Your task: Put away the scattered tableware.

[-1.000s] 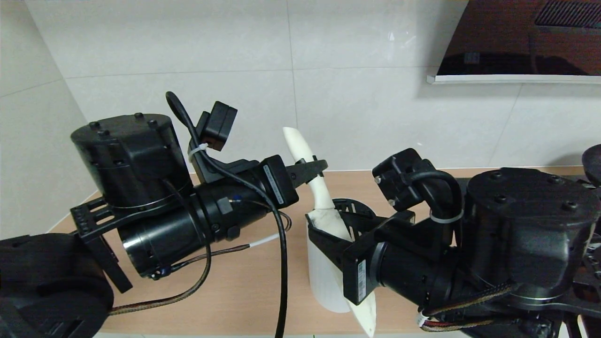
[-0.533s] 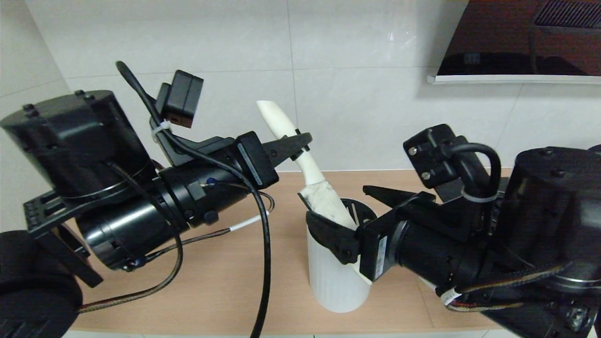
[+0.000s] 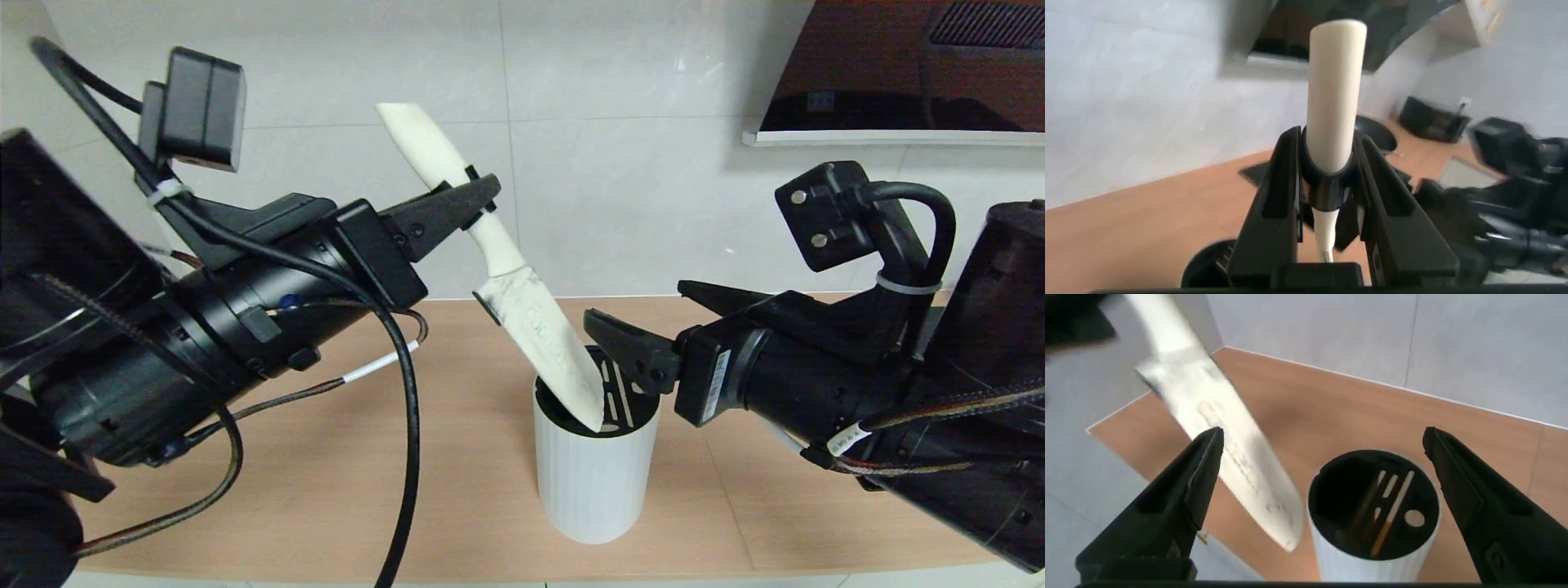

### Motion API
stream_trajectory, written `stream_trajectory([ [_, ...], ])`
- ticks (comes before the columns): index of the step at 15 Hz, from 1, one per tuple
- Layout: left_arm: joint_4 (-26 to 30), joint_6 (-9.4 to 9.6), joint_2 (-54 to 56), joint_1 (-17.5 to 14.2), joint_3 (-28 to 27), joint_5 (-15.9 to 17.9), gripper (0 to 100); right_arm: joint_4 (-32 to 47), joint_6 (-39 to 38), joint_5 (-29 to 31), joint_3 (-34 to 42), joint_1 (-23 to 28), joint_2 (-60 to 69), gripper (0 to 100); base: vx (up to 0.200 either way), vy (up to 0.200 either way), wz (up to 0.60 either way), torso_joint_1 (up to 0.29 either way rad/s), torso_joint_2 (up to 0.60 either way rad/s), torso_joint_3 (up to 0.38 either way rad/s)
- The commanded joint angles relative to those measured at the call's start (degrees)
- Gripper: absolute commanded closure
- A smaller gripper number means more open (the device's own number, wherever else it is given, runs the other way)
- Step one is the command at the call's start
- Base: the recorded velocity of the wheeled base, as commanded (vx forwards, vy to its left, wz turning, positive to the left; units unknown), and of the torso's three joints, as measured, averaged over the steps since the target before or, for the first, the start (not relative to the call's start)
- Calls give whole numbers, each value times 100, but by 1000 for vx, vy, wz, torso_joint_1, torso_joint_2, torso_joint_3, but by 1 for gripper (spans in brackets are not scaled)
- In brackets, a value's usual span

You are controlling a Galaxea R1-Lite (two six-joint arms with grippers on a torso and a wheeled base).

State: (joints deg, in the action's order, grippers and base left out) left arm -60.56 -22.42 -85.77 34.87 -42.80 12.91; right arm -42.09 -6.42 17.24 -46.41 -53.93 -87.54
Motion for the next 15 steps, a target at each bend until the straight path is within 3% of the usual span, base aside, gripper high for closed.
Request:
stream_trajectory([
  [1, -70, 9, 26, -76, 79, 54, 100, -1, 1, -1, -8, 32, 35, 0, 0, 0, 0, 0, 0, 0],
  [2, -483, 238, -168, -296, 237, 414, 100, -1, 1, -1, -26, 155, -17, 0, 0, 0, 0, 0, 0, 0],
  [3, -579, 405, -264, -322, 281, 449, 100, -1, 1, -1, -26, 164, -17, 0, 0, 0, 0, 0, 0, 0],
  [4, -984, 1038, -651, -322, 387, 458, 100, -1, 1, -10, -26, 199, -17, 0, 0, 0, 0, 0, 0, 0],
  [5, -1388, 1301, -932, -322, 422, 458, 100, -1, 10, -1, -35, 269, -17, 0, 0, 0, 0, 0, 0, 0],
  [7, -1854, 1319, -1170, -314, 299, 511, 100, -1, 10, -10, -52, 313, -17, 0, 0, 0, 0, 0, 0, 0],
  [9, -1828, 1354, -1135, -314, 0, 537, 100, -1, 10, -10, -44, 401, 0, 0, 0, 0, 0, 0, 0, 0],
  [15, -1740, 1433, -1372, -252, 404, 616, 100, -9, 106, -1, -26, 550, 44, 0, 0, 0, 0, 0, 0, 0],
])
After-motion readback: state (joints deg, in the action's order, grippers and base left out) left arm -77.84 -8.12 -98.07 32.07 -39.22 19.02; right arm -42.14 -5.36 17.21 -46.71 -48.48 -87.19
